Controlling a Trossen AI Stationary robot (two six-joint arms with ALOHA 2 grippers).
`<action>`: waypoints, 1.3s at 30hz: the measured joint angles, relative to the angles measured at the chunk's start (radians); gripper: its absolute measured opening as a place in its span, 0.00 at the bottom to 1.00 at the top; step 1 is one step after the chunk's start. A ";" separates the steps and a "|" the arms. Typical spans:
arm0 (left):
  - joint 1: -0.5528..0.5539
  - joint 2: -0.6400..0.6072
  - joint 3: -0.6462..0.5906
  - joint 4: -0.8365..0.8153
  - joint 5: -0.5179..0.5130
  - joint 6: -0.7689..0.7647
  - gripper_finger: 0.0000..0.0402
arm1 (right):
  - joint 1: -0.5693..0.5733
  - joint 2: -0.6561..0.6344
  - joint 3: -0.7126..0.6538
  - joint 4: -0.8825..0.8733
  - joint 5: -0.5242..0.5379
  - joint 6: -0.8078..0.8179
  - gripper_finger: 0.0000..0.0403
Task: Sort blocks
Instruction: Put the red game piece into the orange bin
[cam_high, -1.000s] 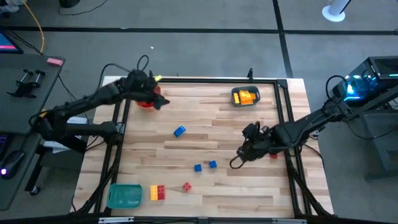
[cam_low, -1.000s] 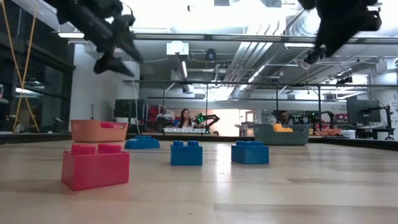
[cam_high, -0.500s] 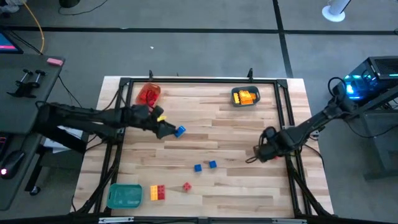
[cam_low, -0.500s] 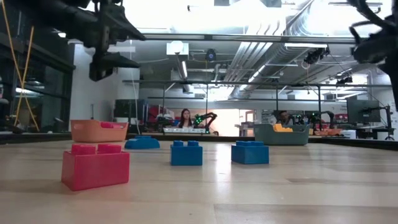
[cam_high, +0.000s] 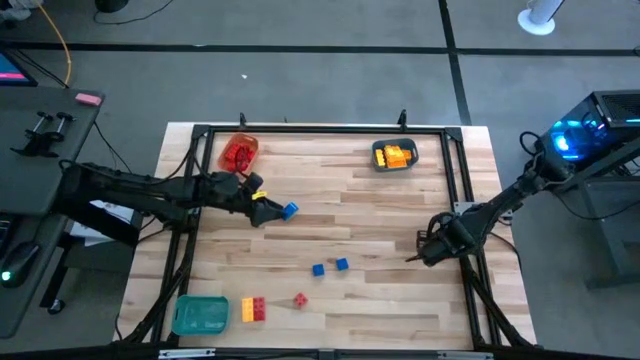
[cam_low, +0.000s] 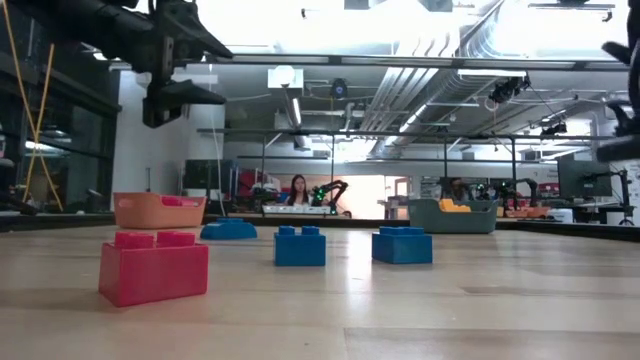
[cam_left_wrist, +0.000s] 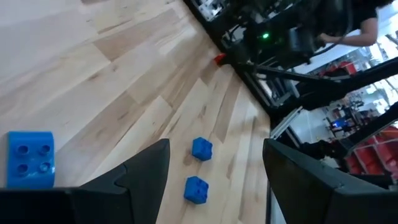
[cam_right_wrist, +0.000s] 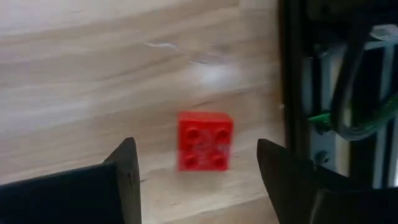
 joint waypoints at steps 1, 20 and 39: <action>0.000 0.000 0.000 0.002 0.000 -0.003 0.61 | 0.000 0.000 -0.010 0.001 -0.012 0.002 0.52; 0.000 0.000 0.000 0.095 0.006 -0.018 0.61 | -0.006 -0.003 -0.118 0.210 0.079 -0.042 0.26; -0.075 0.053 0.027 0.396 -0.082 0.606 0.61 | -0.178 0.019 0.303 1.116 0.932 -1.043 0.01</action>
